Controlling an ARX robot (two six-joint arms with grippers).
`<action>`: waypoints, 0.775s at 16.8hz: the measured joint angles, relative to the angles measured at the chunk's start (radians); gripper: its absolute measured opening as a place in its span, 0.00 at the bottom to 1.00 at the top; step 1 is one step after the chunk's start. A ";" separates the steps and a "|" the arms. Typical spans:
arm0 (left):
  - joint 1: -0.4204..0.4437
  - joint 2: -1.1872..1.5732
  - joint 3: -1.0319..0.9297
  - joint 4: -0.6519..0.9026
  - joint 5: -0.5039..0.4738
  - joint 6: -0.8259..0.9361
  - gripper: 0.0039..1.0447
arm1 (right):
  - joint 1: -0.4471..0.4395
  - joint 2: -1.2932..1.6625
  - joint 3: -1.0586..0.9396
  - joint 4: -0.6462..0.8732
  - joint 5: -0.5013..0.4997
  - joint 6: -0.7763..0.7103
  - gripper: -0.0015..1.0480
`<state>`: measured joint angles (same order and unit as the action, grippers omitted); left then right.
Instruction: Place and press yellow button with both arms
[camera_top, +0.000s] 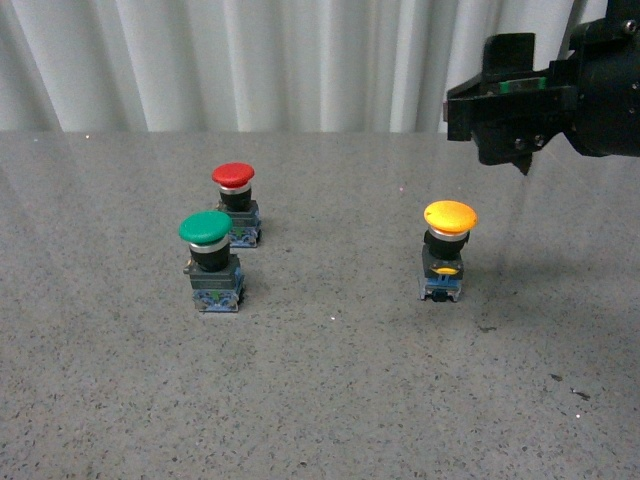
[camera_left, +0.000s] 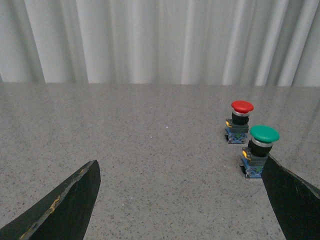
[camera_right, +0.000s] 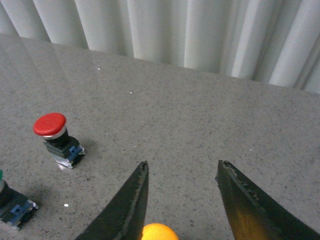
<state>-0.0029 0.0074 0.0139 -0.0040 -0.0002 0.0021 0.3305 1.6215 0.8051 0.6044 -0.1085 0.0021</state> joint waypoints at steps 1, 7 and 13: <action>0.000 0.000 0.000 0.000 0.000 0.000 0.94 | -0.009 0.000 0.002 -0.013 0.003 0.000 0.31; 0.000 0.000 0.000 0.000 0.000 0.000 0.94 | 0.006 0.022 0.005 -0.058 0.003 0.016 0.02; 0.000 0.000 0.000 0.000 0.000 0.000 0.94 | 0.049 0.076 -0.005 -0.105 -0.002 0.019 0.02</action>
<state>-0.0029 0.0074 0.0139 -0.0040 -0.0006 0.0021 0.3798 1.6978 0.8005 0.4992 -0.1104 0.0216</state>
